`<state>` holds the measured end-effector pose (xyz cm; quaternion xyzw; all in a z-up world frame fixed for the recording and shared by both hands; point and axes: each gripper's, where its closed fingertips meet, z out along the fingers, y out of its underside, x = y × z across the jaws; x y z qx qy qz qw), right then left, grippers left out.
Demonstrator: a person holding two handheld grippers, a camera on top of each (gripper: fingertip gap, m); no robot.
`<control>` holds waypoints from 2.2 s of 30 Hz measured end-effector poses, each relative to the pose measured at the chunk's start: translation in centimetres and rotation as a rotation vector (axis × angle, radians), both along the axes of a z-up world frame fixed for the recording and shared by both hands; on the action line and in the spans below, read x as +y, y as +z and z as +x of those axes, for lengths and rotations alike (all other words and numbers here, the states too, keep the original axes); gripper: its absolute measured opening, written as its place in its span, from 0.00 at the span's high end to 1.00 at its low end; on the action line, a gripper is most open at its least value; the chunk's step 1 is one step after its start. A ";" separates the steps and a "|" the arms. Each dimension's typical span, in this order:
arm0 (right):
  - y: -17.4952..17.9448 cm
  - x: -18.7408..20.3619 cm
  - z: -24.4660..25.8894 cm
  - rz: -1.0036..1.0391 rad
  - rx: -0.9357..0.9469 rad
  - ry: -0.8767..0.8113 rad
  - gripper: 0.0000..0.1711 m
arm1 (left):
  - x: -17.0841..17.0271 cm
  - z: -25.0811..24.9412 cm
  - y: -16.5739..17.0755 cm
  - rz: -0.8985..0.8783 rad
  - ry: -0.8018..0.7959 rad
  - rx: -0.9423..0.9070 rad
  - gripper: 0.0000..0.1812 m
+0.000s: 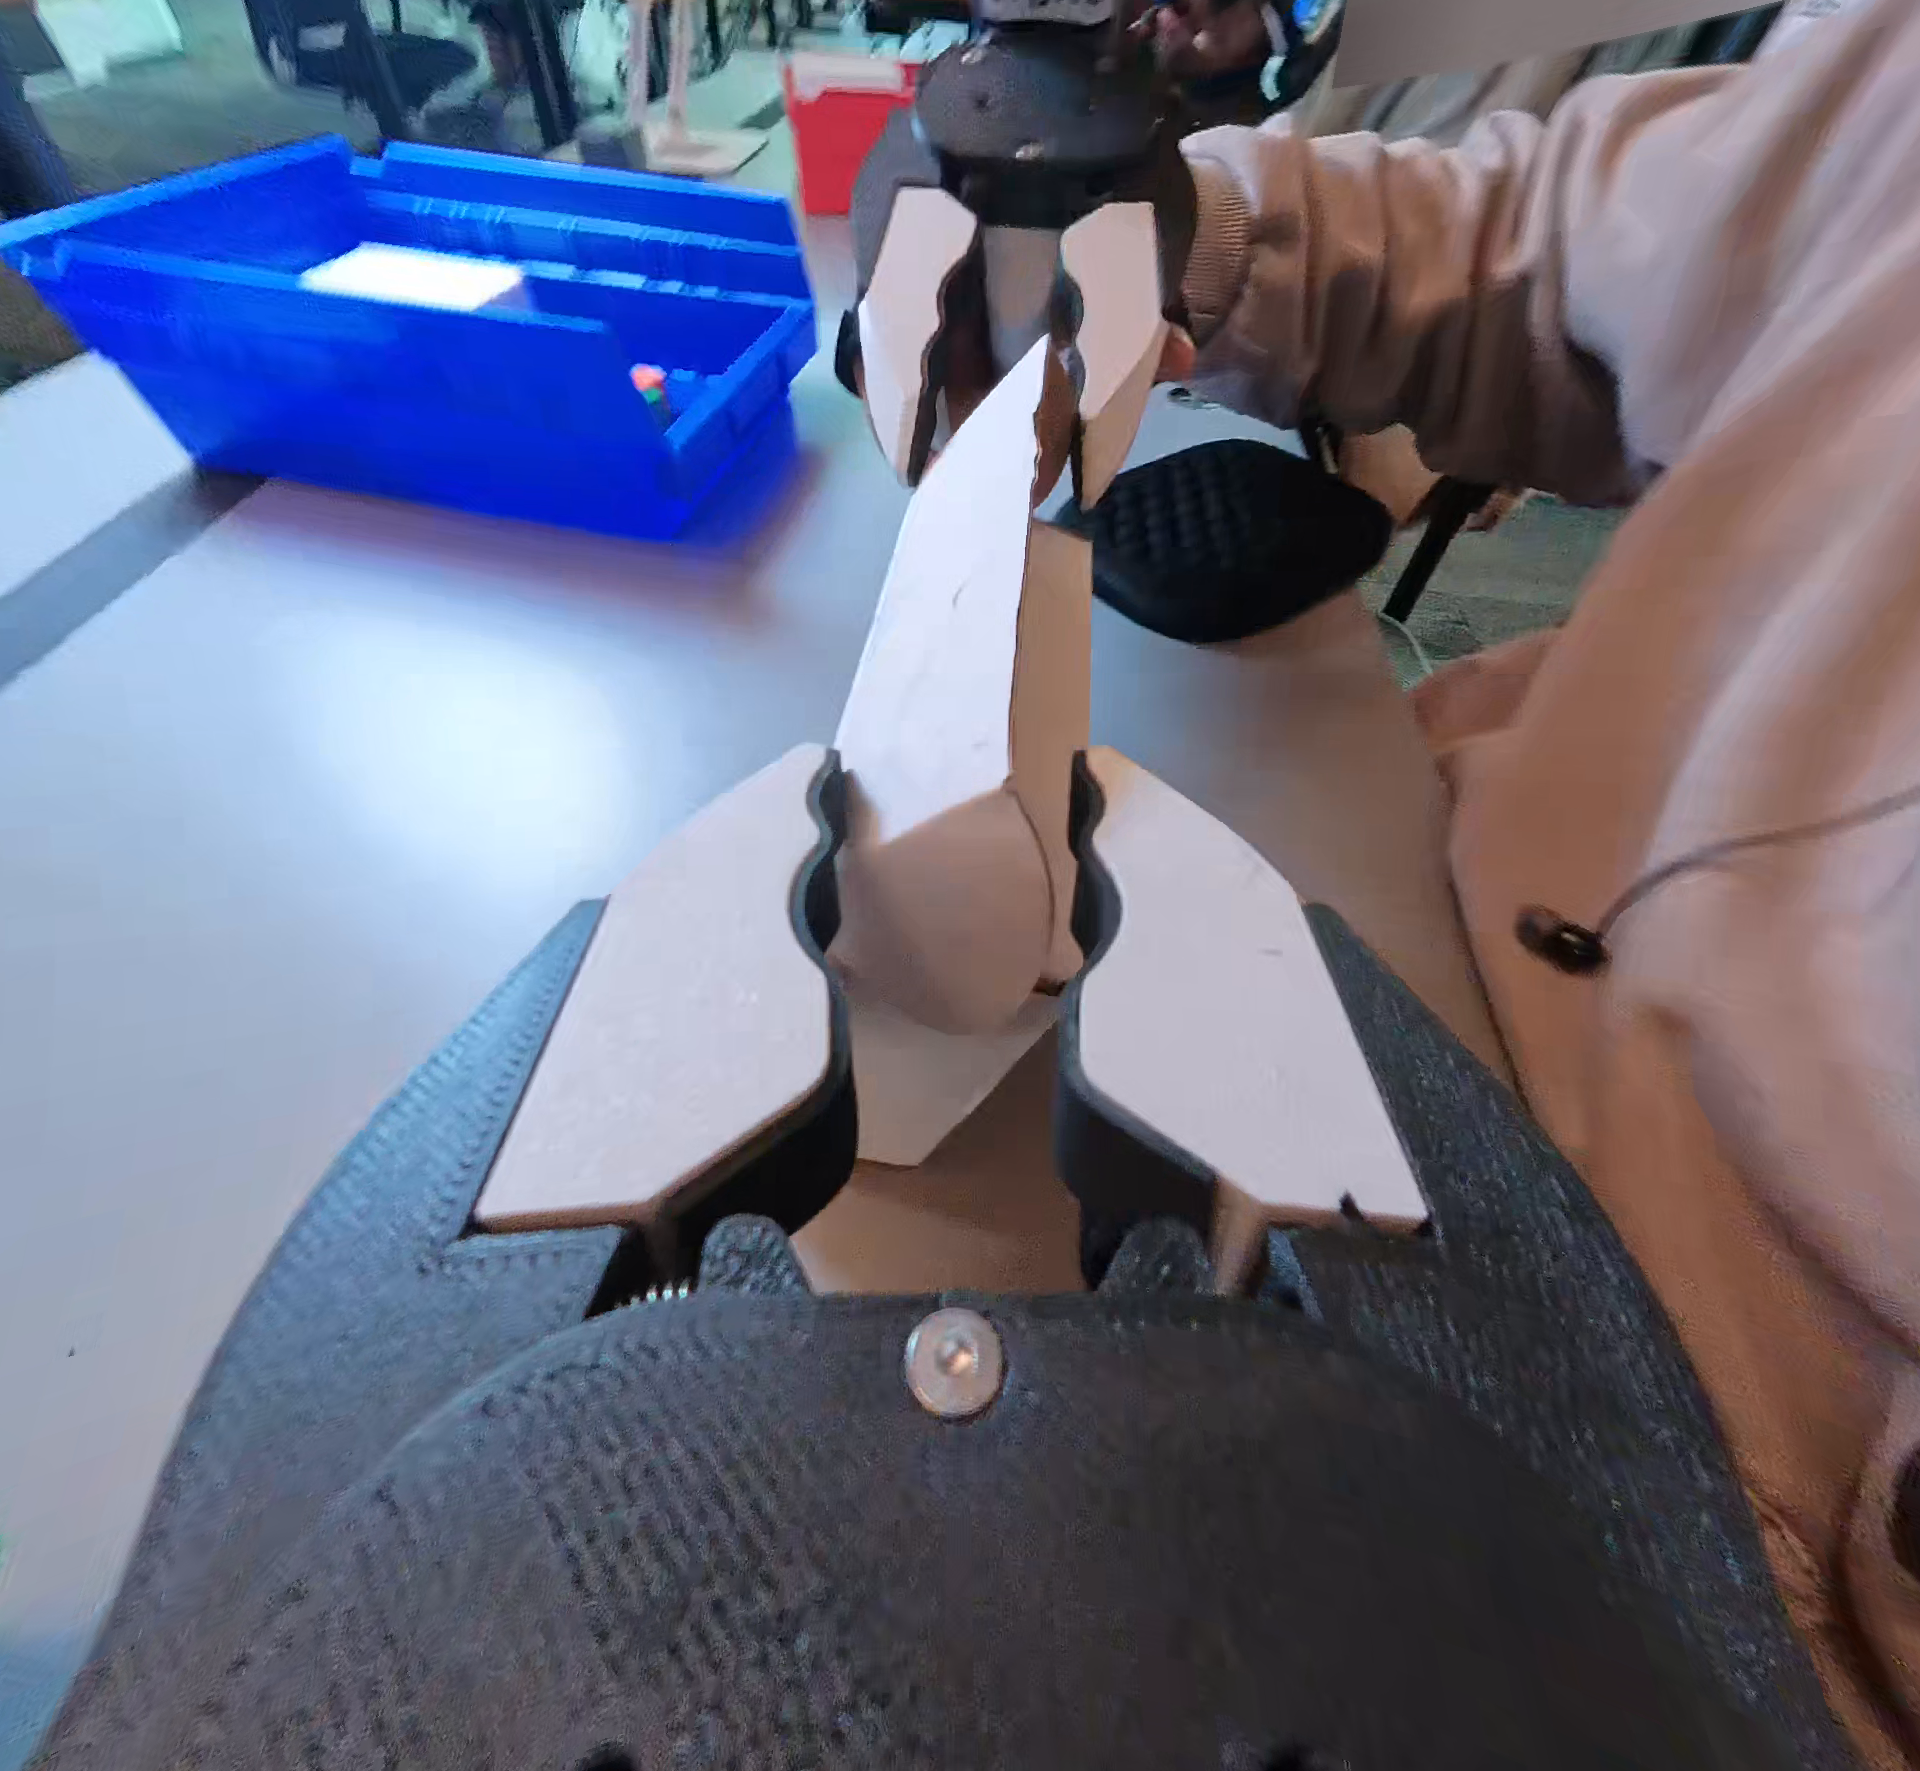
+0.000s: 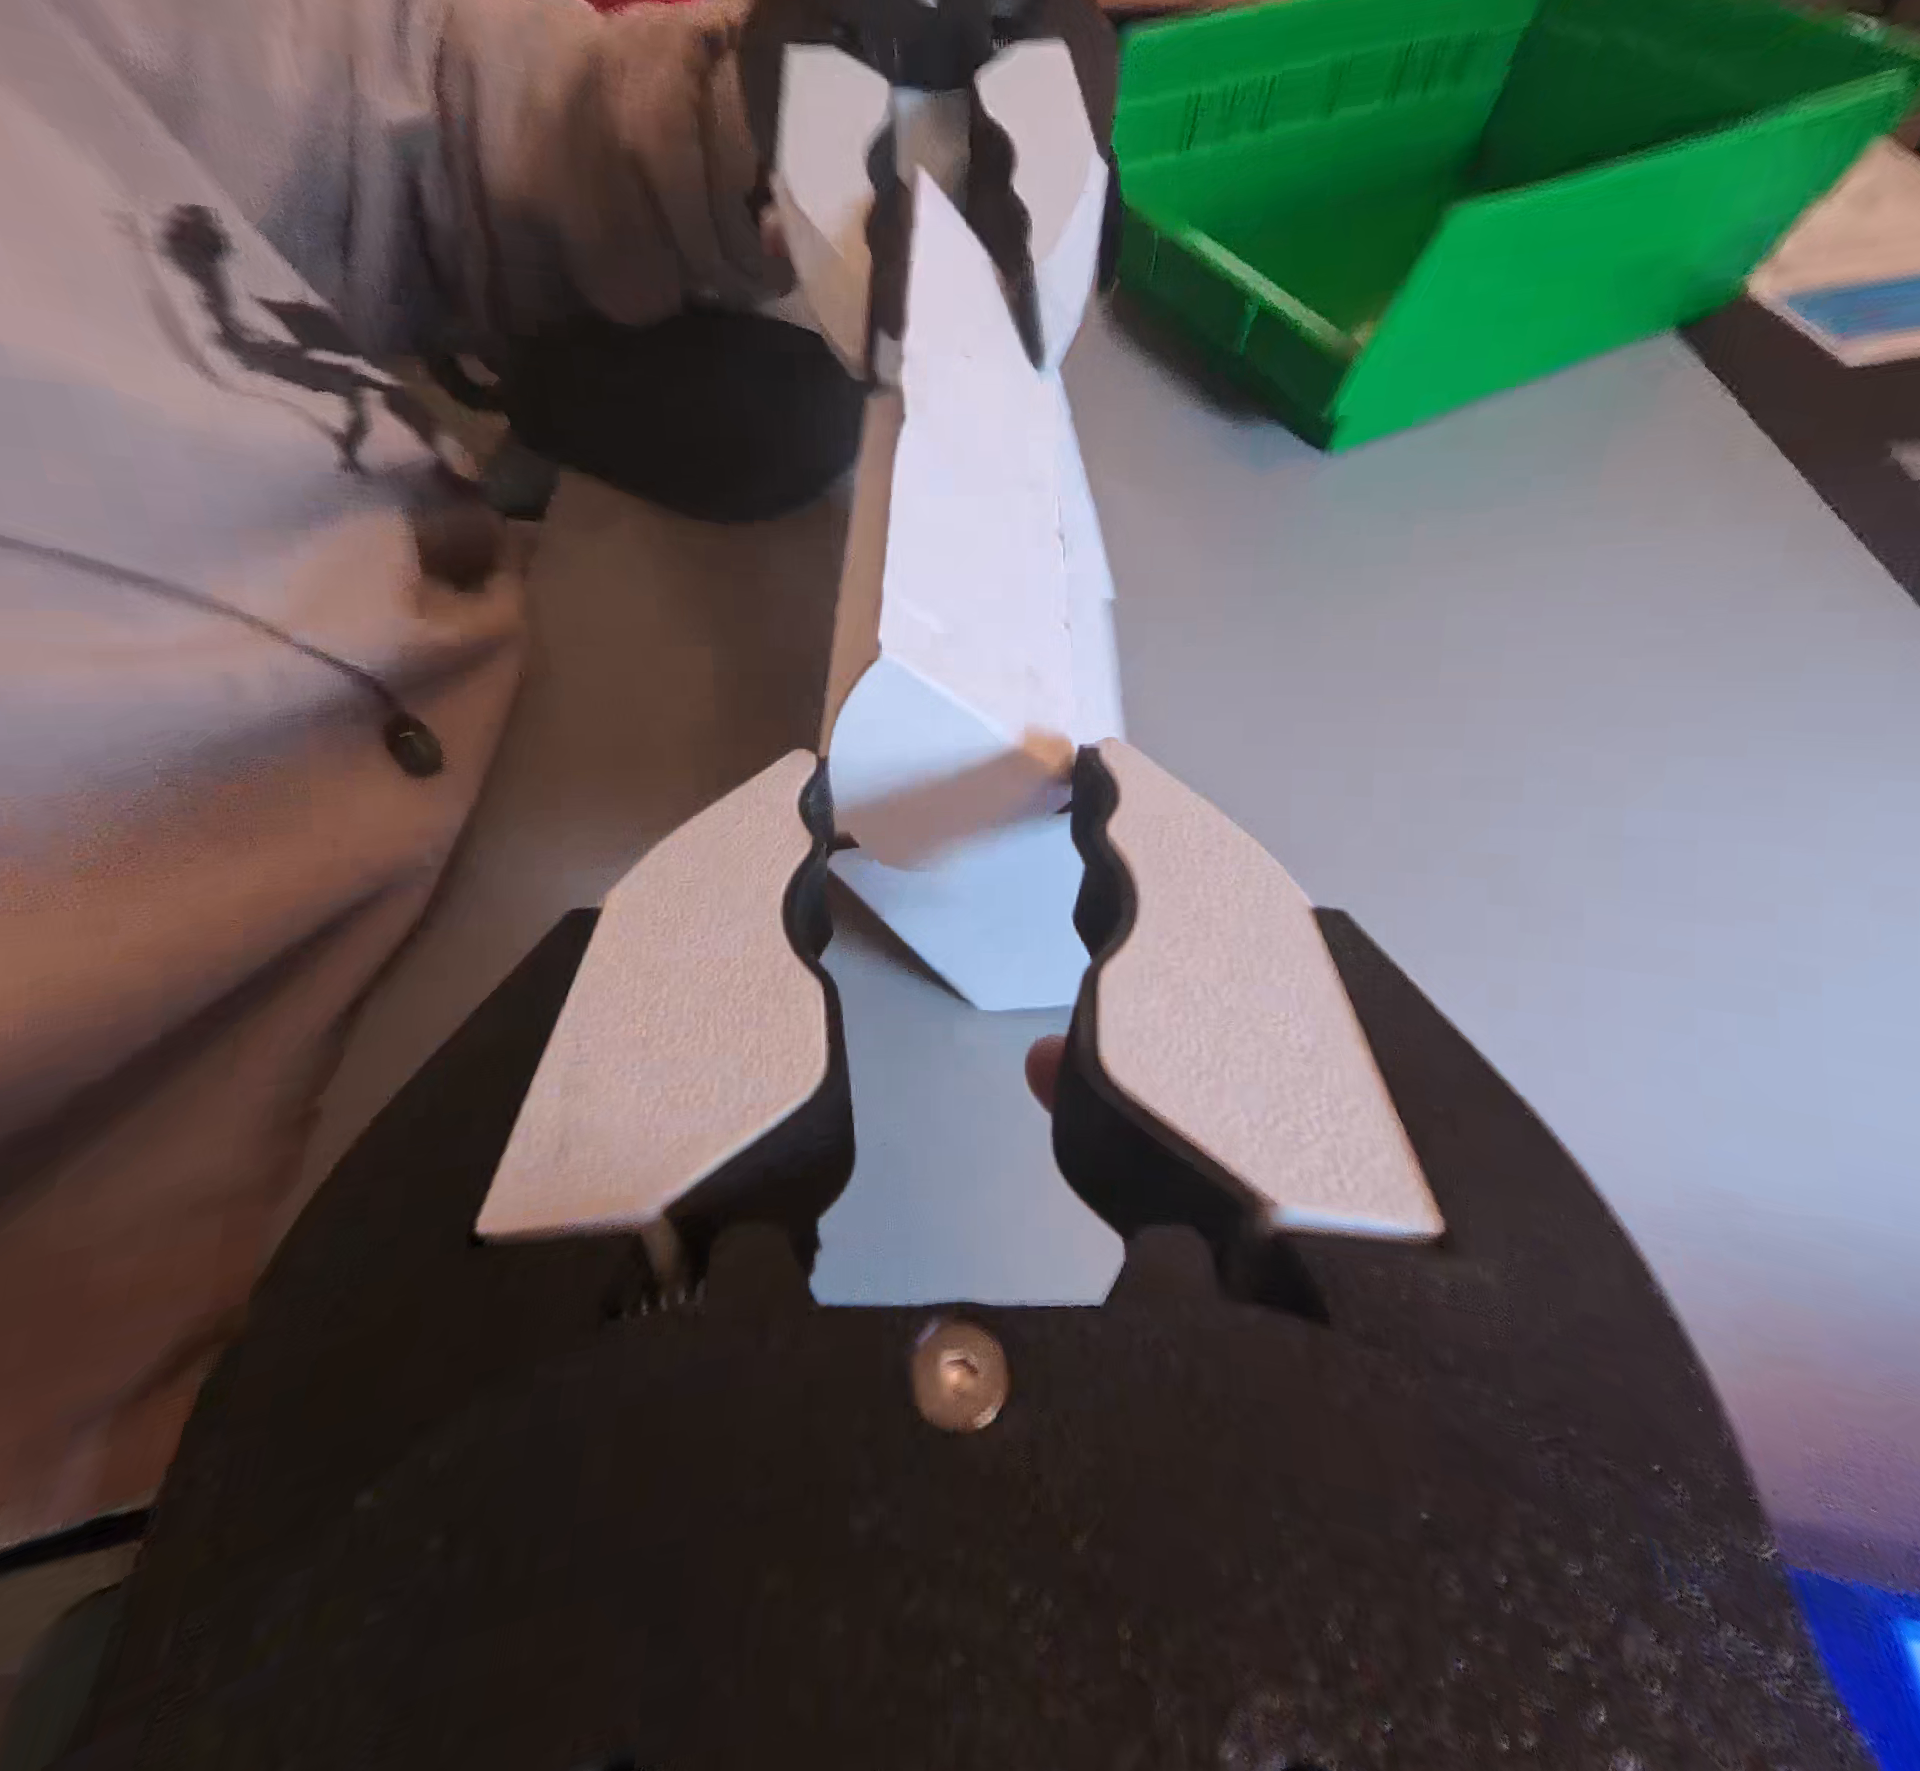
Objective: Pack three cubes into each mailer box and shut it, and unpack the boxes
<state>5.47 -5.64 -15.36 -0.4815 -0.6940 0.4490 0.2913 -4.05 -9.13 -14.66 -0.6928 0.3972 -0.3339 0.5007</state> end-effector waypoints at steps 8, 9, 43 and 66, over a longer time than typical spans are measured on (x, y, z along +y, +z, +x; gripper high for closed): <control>-0.2 2.6 -1.2 -0.148 0.063 0.002 0.75 | 1.4 -1.3 -0.2 -0.038 -0.032 -0.095 0.71; 0.0 2.6 -0.9 -0.159 0.077 0.007 0.75 | 0.9 -1.7 0.2 -0.030 -0.055 -0.105 0.70; 1.0 2.7 0.2 -0.296 0.050 0.328 0.84 | -0.5 -2.7 0.3 -0.108 -0.424 -0.176 0.80; -0.1 3.2 -1.2 -0.304 -0.023 0.521 0.78 | -2.5 -1.3 0.2 -0.126 -0.532 -0.098 0.74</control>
